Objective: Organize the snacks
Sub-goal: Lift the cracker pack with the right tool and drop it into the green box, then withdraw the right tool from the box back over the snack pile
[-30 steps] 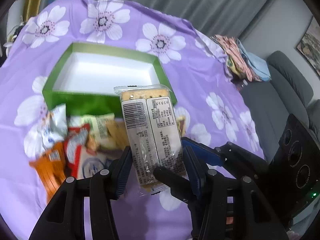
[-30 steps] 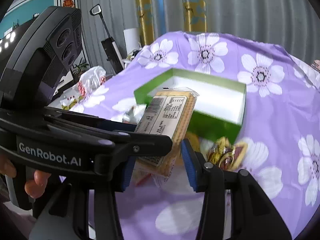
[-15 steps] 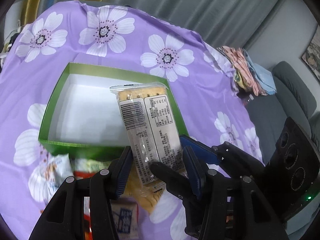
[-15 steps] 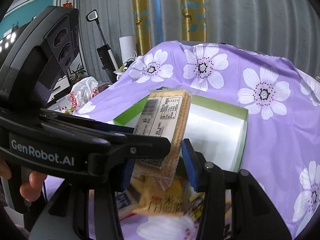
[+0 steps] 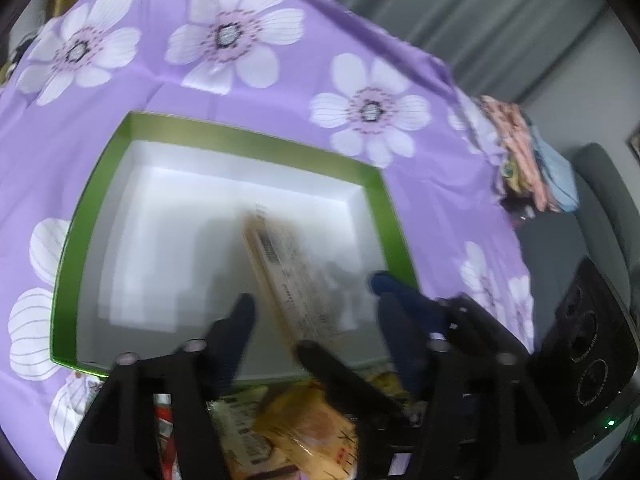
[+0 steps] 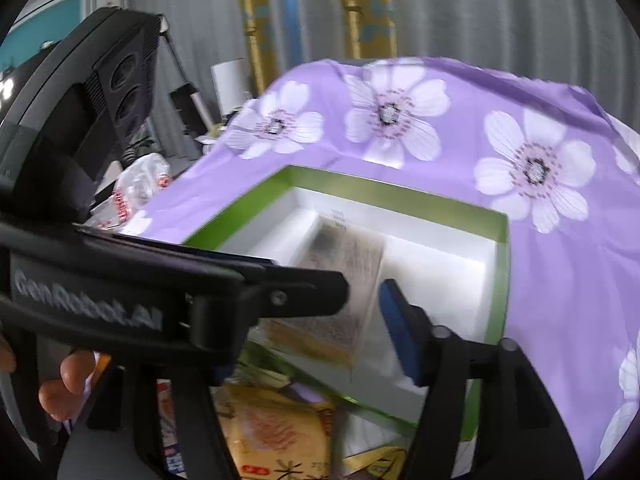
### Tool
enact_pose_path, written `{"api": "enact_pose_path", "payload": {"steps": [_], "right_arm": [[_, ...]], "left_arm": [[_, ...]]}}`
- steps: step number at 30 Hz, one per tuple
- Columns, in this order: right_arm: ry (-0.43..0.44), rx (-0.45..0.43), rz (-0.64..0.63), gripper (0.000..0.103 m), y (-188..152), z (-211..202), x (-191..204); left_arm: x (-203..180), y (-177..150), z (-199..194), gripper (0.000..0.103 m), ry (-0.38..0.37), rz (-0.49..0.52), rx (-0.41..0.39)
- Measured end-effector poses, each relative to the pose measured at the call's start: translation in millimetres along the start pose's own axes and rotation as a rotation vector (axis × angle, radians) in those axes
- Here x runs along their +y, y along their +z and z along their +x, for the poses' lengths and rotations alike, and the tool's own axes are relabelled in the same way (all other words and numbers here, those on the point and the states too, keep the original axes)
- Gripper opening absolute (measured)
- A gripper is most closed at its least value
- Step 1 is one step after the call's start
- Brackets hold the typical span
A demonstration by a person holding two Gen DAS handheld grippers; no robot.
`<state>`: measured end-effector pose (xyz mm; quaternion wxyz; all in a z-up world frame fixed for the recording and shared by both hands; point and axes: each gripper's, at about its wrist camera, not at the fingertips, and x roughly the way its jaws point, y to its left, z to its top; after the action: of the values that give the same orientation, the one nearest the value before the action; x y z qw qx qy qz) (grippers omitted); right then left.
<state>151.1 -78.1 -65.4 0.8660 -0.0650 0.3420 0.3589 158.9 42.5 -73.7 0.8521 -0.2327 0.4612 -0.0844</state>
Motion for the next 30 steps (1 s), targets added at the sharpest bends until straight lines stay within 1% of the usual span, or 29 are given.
{"api": "enact_pose_path", "payload": {"steps": [2, 5, 10, 12, 13, 14, 21, 24, 28, 30], "right_arm": [[0.005, -0.006, 0.029, 0.067, -3, -5, -5], [-0.011, -0.005, 0.047, 0.068, -8, -15, -9], [-0.032, -0.018, 0.064, 0.071, -16, -38, -11], [-0.032, -0.028, 0.075, 0.073, -20, -47, -11], [-0.032, -0.032, 0.079, 0.074, -21, -50, -10], [-0.031, -0.036, 0.082, 0.075, -23, -55, -9], [-0.006, -0.031, 0.103, 0.078, -40, -74, 5], [0.007, -0.026, 0.093, 0.078, -48, -82, 16], [0.031, -0.007, 0.071, 0.078, -58, -91, 31], [0.047, 0.003, 0.065, 0.078, -64, -95, 39]], "left_arm": [[4, 0, -4, 0.075, 0.005, -0.002, -0.015], [9, -1, -14, 0.079, 0.019, -0.002, -0.027], [18, -9, -40, 0.08, 0.058, -0.007, -0.052], [21, -14, -50, 0.081, 0.057, -0.012, -0.066], [22, -17, -55, 0.085, 0.062, -0.015, -0.07], [24, -21, -60, 0.087, 0.069, -0.016, -0.074], [41, -52, -89, 0.087, 0.112, -0.05, -0.084], [48, -65, -99, 0.087, 0.127, -0.07, -0.094], [50, -83, -109, 0.087, 0.126, -0.078, -0.099], [50, -92, -111, 0.087, 0.114, -0.079, -0.096]]}}
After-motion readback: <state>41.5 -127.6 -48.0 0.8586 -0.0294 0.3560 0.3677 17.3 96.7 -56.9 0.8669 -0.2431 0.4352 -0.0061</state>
